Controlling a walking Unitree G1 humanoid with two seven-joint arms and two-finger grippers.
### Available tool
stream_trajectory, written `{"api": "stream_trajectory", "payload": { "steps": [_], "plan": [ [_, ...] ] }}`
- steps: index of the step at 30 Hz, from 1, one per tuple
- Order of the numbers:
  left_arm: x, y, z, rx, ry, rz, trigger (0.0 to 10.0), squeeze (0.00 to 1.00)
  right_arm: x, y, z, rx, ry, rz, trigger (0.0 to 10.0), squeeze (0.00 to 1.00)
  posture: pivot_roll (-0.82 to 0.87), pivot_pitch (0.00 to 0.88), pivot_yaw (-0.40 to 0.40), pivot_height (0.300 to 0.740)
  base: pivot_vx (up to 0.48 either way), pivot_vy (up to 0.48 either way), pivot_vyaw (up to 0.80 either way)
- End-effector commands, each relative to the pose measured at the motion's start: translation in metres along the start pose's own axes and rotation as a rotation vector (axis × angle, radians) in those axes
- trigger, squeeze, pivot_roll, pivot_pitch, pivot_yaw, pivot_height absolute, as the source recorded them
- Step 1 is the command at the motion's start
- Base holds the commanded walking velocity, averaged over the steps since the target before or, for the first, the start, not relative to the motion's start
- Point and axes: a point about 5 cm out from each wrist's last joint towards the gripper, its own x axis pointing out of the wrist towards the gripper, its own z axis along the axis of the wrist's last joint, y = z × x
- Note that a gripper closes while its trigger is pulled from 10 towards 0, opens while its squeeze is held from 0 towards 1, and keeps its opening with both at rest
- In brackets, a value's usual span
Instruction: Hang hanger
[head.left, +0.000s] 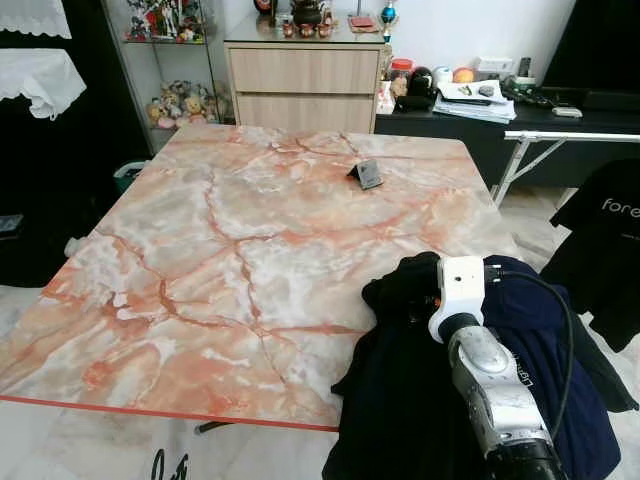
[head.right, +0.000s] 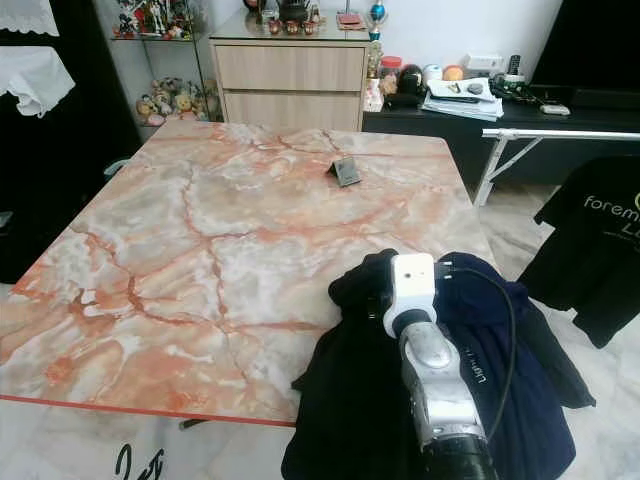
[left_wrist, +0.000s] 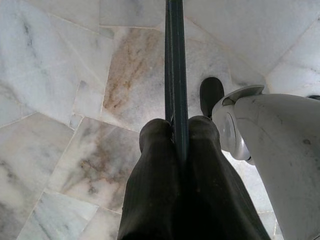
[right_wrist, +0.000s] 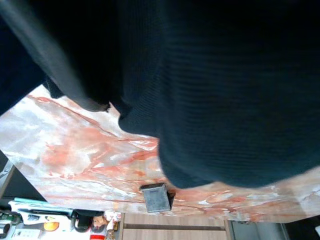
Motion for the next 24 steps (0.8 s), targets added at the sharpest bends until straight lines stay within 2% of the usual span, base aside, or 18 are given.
{"api": "stream_trajectory", "payload": {
  "steps": [1, 8, 20, 24],
  "plan": [
    [-0.0006, 0.0013, -0.0045, 0.017, 0.022, 0.001, 10.0, 0.0, -0.0017, 0.0033, -0.0014, 0.01, 0.014, 0.012, 10.0, 1.0, -0.06, 0.044, 0.015, 0.74, 0.0, 0.0, 0.0],
    [-0.0006, 0.0014, -0.0045, 0.022, 0.022, 0.001, 10.0, 0.0, -0.0024, 0.0064, 0.0009, 0.056, 0.008, 0.023, 10.0, 1.0, -0.07, 0.03, 0.016, 0.74, 0.0, 0.0, 0.0],
    [-0.0006, 0.0015, -0.0045, 0.022, 0.022, 0.001, 10.0, 0.0, -0.0038, 0.0085, -0.0004, 0.062, 0.018, 0.026, 10.0, 1.0, -0.06, 0.034, 0.015, 0.74, 0.0, 0.0, 0.0],
    [-0.0006, 0.0017, -0.0043, 0.021, 0.022, 0.002, 10.0, 0.0, -0.0041, 0.0081, 0.0027, 0.026, -0.004, 0.022, 10.0, 1.0, -0.06, 0.039, 0.016, 0.74, 0.0, 0.0, 0.0]
  ]
}}
